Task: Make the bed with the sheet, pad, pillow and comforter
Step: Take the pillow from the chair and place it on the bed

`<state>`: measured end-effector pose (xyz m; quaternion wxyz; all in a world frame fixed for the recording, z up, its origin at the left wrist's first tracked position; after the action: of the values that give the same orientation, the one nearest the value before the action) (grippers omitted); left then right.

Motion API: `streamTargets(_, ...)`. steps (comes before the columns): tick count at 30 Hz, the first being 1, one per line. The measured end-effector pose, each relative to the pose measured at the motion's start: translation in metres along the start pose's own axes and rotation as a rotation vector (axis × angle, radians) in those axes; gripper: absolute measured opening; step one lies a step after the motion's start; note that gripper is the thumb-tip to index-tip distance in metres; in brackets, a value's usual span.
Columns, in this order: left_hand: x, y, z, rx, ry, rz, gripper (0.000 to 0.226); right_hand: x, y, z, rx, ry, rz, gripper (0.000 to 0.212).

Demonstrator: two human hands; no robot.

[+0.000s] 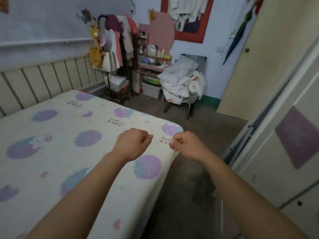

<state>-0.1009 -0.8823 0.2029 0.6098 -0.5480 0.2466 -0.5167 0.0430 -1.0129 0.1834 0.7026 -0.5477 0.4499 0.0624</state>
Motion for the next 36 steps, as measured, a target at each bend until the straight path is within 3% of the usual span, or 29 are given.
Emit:
streamTargets(5,0.033,0.04,0.089,-0.045,0.056,-0.049,0.044,0.065,-0.055,0.044,0.084,0.036,-0.055,0.029)
streamTargets(13,0.026,0.096,0.219,-0.048,0.139,-0.048,0.046,0.135,-0.096,0.136,0.087,0.12,-0.116,0.028)
streamTargets(25,-0.01,0.164,0.478,-0.124,0.21,-0.123,0.042,0.202,-0.195,0.354,0.155,0.2,-0.113,0.03)
streamTargets(36,0.007,0.265,0.695,-0.08,0.206,-0.089,0.043,0.34,-0.288,0.54,0.146,0.141,-0.084,0.03)
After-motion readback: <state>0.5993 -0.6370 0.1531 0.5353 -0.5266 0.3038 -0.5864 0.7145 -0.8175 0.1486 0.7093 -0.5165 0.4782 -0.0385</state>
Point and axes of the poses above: each hand's wrist, its own z-axis towards the middle knuckle, its own y-axis out of the palm, x = y × z, the point moved 4 cm from there along z, towards the middle knuckle, and after that the axes turned 4 degrees about y, right-handed, at the moved point
